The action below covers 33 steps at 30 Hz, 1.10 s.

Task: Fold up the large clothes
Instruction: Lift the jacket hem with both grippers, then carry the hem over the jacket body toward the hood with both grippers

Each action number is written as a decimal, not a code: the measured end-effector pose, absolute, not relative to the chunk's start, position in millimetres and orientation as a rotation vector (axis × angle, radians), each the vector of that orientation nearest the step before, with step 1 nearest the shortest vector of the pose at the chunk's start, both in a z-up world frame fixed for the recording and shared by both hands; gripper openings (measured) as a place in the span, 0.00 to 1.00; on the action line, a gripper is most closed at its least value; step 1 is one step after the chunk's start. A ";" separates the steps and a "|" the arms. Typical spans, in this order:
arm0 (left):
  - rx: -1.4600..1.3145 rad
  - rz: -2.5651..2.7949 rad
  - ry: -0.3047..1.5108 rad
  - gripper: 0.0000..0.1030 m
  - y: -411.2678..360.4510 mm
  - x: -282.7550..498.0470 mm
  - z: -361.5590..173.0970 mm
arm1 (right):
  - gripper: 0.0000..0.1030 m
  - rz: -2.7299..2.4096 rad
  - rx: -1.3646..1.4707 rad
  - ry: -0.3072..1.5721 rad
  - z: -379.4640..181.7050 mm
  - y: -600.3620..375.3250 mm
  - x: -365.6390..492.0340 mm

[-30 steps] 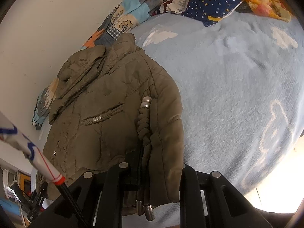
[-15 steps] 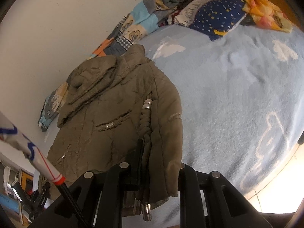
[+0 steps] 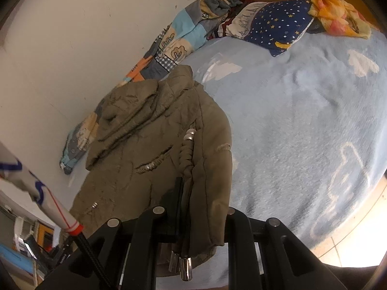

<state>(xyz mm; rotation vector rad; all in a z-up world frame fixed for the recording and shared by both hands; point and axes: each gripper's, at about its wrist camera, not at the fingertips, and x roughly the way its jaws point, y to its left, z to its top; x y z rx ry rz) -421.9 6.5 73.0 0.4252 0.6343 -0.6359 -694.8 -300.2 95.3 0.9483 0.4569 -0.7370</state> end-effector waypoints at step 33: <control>0.289 -0.615 0.492 0.20 -48.3 -345.1 198.3 | 0.15 -0.615 0.899 0.251 202.3 -375.8 -645.1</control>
